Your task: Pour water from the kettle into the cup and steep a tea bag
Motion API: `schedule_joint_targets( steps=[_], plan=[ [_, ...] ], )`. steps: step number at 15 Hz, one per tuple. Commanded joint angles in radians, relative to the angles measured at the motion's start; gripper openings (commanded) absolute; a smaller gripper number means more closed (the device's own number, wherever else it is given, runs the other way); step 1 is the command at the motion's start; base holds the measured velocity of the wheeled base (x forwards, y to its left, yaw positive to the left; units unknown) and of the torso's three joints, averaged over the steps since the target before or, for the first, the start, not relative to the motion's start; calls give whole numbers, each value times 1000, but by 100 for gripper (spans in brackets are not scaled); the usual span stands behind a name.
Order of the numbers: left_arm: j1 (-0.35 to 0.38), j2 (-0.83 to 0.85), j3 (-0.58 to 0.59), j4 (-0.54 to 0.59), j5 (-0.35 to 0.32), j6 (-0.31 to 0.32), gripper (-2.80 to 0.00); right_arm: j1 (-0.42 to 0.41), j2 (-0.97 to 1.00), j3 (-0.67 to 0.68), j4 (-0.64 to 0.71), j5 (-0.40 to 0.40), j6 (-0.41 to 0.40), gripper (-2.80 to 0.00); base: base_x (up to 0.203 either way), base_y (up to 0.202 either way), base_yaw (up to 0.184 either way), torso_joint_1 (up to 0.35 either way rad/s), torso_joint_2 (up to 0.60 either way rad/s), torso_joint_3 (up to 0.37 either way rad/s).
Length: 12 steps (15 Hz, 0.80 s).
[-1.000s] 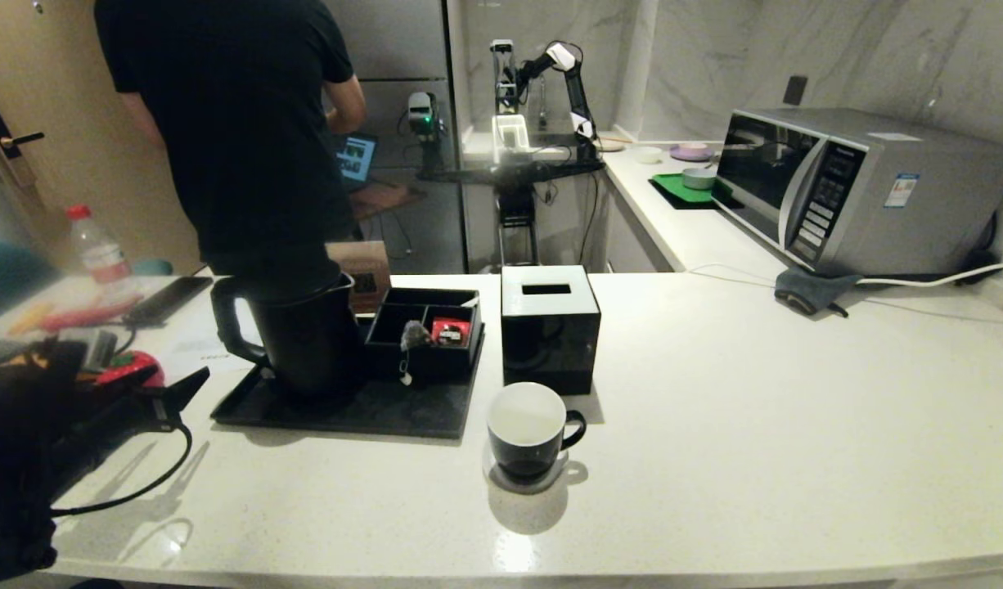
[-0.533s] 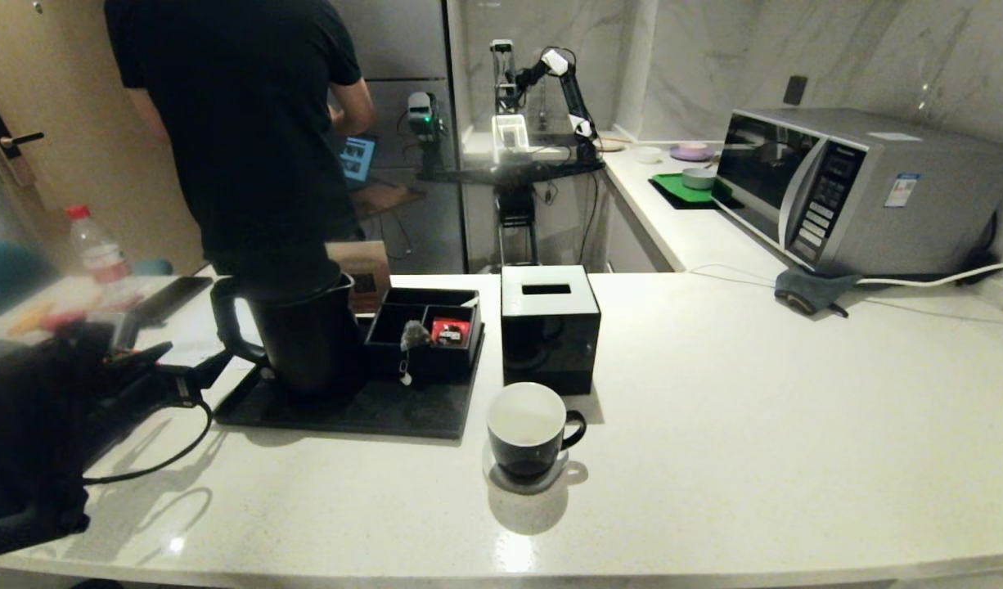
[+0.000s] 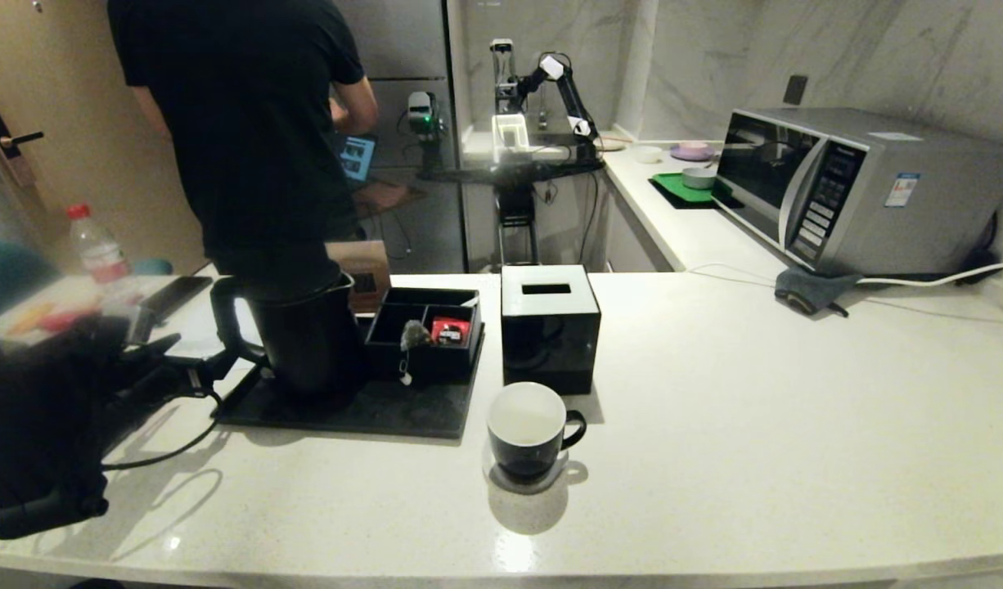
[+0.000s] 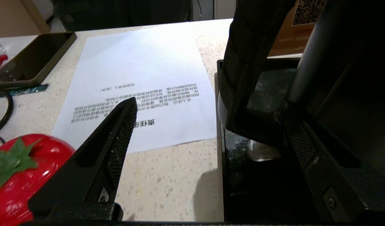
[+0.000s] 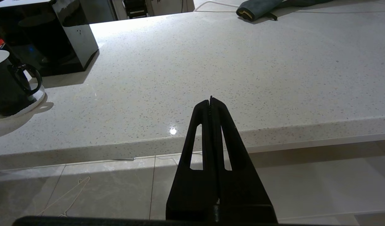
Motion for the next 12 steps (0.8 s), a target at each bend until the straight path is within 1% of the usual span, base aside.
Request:
schedule_joint_targets(
  steps=[1,5,12],
  plan=[
    [-10,13,-14,-48,-2,0,0,0,1,0,0,0,0,-280,0,0,0,0,0,0],
    [-10,26,-27,-48,-2,0,0,0,1,0,0,0,0,-280,0,0,0,0,0,0],
    [-24,67,-106,-48,-2,-1,0,0,1,0,0,0,0,-280,0,0,0,0,0,0]
  ],
)
